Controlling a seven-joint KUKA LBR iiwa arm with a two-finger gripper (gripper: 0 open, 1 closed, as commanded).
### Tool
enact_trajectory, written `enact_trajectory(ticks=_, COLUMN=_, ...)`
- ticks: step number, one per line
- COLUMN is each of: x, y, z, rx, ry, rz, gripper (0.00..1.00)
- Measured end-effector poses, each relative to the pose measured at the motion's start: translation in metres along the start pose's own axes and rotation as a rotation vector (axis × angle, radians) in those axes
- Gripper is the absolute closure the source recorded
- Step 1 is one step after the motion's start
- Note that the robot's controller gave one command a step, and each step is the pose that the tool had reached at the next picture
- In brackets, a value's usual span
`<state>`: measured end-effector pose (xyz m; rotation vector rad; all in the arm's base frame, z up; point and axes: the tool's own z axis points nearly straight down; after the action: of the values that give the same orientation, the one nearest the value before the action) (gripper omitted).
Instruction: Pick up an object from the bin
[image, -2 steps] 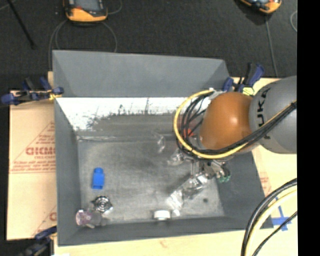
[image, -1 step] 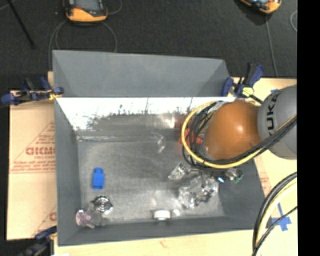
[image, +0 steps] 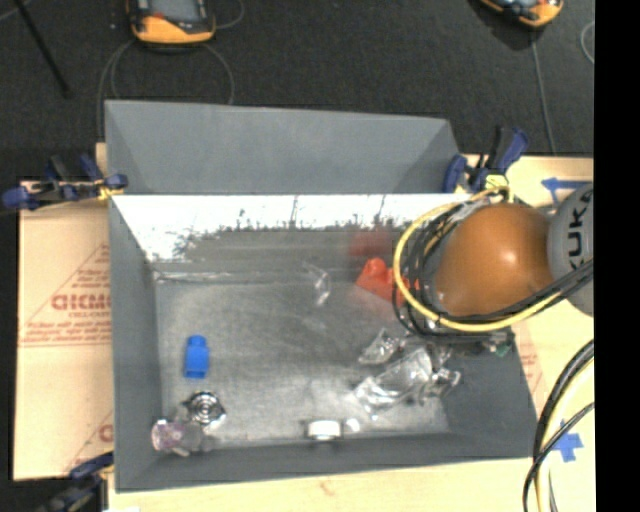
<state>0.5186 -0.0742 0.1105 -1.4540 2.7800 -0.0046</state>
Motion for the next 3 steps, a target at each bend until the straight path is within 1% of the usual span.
enact_trajectory(ticks=1, x=0.0211, y=0.0133, z=0.0344, rx=0.006, ry=-0.005, rz=-0.248, gripper=0.0)
enact_trajectory(ticks=2, x=0.0199, y=0.0118, z=0.033, rx=0.001, ry=-0.002, rz=-0.243, gripper=0.0)
enact_trajectory(ticks=3, x=0.0196, y=0.0111, z=0.0311, rx=0.001, ry=-0.001, rz=-0.241, gripper=1.0)
